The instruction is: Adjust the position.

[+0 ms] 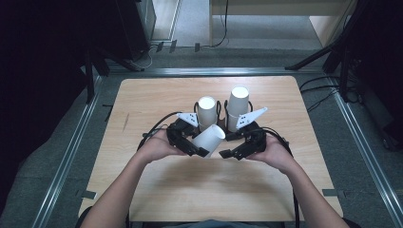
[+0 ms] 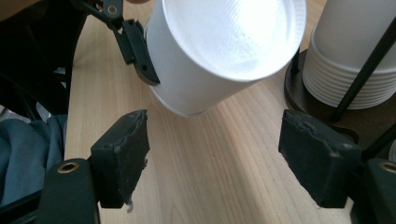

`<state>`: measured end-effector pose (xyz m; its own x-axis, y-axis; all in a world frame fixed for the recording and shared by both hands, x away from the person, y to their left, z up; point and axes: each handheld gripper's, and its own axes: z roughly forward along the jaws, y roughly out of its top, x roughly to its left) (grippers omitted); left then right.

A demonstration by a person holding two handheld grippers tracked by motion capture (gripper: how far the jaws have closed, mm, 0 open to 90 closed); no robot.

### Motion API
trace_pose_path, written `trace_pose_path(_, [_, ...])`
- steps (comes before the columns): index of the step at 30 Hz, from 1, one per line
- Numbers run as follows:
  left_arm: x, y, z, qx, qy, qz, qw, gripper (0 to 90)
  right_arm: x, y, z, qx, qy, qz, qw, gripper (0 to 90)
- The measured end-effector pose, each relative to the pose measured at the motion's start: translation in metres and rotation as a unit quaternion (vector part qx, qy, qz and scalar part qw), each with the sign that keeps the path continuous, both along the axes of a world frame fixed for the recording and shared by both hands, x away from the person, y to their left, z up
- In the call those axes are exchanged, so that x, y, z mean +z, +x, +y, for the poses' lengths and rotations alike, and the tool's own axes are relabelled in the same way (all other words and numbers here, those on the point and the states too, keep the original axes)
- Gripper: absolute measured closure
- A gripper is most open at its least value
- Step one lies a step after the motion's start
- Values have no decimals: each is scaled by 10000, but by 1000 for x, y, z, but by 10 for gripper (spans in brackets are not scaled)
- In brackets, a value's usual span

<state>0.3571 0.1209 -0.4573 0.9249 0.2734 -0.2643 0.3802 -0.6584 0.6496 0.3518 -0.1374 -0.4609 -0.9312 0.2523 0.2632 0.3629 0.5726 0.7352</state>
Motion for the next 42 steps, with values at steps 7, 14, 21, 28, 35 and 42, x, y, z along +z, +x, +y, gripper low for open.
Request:
trace_pose_path(7, [11, 9, -4, -141, 102, 32, 9998, 321, 0, 0, -2, -31, 27, -106, 9999, 244])
trace_pose_path(14, [11, 12, -6, -250, 354, 53, 9990, 321, 0, 2, -2, -21, 61, -57, 10000, 251])
trace_pose_path(21, [3, 9, -13, -424, 575, 70, 9974, 320, -1, 3, -1, 7, 55, -81, 10000, 251])
trace_pose_path(28, [-6, 8, -20, -631, 708, 95, 9955, 320, 0, 3, -1, 67, 99, -76, 9999, 251])
trace_pose_path(35, [-13, 5, -28, -861, 784, 84, 9932, 318, -2, 2, 7, 220, 44, -35, 9997, 251])
trace_pose_path(42, [-15, 0, -32, -1087, 734, -8, 9914, 315, -5, 1, 17, 445, -60, 85, 9990, 282])
